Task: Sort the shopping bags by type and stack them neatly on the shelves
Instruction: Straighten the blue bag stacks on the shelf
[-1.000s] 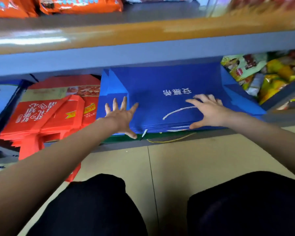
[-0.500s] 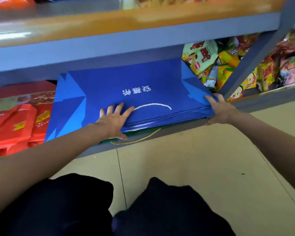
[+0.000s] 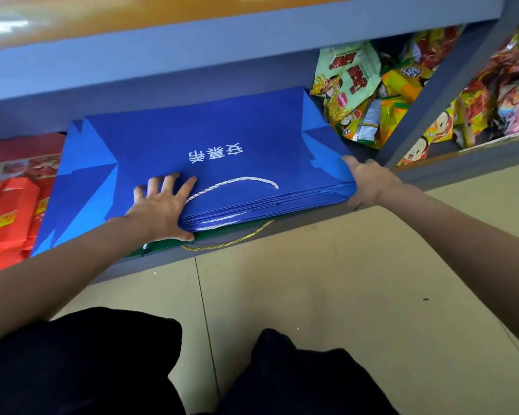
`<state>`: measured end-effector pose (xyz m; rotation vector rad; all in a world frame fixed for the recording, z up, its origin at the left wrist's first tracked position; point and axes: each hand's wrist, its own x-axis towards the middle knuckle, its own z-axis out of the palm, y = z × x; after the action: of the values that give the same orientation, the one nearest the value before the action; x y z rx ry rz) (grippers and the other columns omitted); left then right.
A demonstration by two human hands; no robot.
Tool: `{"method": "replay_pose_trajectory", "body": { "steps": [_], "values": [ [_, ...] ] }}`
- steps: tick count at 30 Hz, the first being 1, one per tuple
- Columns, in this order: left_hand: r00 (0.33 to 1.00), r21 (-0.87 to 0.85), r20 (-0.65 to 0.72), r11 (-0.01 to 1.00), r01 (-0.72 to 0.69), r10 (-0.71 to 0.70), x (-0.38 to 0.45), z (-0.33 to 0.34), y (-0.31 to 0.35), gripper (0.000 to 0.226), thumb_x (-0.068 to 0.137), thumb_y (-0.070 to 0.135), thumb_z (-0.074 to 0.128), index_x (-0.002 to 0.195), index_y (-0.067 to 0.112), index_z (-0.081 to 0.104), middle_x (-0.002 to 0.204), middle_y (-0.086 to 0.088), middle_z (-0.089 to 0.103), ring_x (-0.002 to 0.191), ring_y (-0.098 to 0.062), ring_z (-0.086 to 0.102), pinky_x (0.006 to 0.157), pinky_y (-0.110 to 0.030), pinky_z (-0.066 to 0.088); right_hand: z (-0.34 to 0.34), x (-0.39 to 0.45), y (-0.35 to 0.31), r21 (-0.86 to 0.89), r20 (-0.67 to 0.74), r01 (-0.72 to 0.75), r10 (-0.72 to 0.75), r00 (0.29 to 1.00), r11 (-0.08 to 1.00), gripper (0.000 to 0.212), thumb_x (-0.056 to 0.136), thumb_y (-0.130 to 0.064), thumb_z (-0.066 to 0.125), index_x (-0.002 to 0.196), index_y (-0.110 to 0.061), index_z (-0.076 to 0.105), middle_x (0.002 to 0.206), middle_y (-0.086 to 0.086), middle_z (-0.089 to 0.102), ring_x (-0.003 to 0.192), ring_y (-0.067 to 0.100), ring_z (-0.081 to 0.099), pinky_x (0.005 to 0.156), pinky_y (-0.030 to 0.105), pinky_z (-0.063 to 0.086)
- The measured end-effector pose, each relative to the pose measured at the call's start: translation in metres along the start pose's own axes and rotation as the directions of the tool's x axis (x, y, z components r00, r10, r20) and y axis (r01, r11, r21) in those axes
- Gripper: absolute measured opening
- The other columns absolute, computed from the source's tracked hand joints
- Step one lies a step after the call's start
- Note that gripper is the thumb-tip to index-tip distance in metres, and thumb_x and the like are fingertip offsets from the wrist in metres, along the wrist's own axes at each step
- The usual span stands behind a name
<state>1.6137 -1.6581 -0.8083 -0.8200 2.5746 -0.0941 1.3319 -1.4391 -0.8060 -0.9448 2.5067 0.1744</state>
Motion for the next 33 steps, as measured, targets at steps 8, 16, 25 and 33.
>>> {"method": "replay_pose_trajectory", "body": {
  "steps": [8, 16, 25, 33],
  "values": [
    [1.0, 0.014, -0.023, 1.0, 0.001, -0.001, 0.002, 0.001, -0.002, 0.113, 0.068, 0.064, 0.068, 0.149, 0.029, -0.005, 0.153, -0.004, 0.007, 0.137, -0.032, 0.013, 0.11, -0.051, 0.02, -0.035, 0.014, -0.013, -0.199, 0.078, 0.079, -0.064, 0.995, 0.977, 0.115, 0.072, -0.012, 0.08, 0.151, -0.021, -0.003, 0.139, 0.022, 0.041, 0.114, 0.037, 0.051, 0.08, 0.039, 0.047],
    [0.984, -0.064, 0.121, 0.988, 0.141, -0.133, -0.003, -0.001, -0.019, 0.121, 0.064, 0.06, 0.074, 0.146, 0.039, -0.012, 0.155, -0.006, -0.003, 0.138, -0.037, 0.009, 0.105, -0.054, 0.024, -0.008, 0.015, -0.015, -0.142, 0.129, 0.016, 0.003, 0.992, 0.99, 0.127, 0.072, -0.021, 0.081, 0.144, -0.034, -0.024, 0.15, 0.02, -0.002, 0.13, 0.046, 0.029, 0.097, 0.05, 0.039],
    [0.986, 0.09, 0.144, 0.994, 0.068, -0.081, -0.012, 0.009, -0.033, 0.134, 0.062, 0.065, 0.073, 0.142, 0.03, -0.029, 0.155, -0.007, -0.018, 0.141, -0.037, 0.001, 0.107, -0.061, 0.019, -0.016, 0.009, -0.027, -0.247, -0.006, 0.066, -0.07, 0.998, 0.967, 0.124, 0.072, -0.013, 0.08, 0.146, -0.038, -0.017, 0.15, 0.021, 0.005, 0.108, 0.042, 0.054, 0.076, 0.041, 0.051],
    [1.0, 0.217, -0.003, 0.976, -0.026, 0.028, -0.012, 0.012, -0.027, 0.113, 0.078, 0.057, 0.063, 0.143, 0.032, -0.026, 0.157, -0.002, -0.01, 0.141, -0.034, 0.008, 0.111, -0.059, 0.014, -0.016, 0.021, -0.029, -0.329, 0.086, 0.072, -0.046, 0.995, 0.942, 0.13, 0.068, -0.013, 0.083, 0.145, -0.038, -0.017, 0.151, 0.02, 0.002, 0.117, 0.042, 0.048, 0.084, 0.044, 0.051]
  ]
}}
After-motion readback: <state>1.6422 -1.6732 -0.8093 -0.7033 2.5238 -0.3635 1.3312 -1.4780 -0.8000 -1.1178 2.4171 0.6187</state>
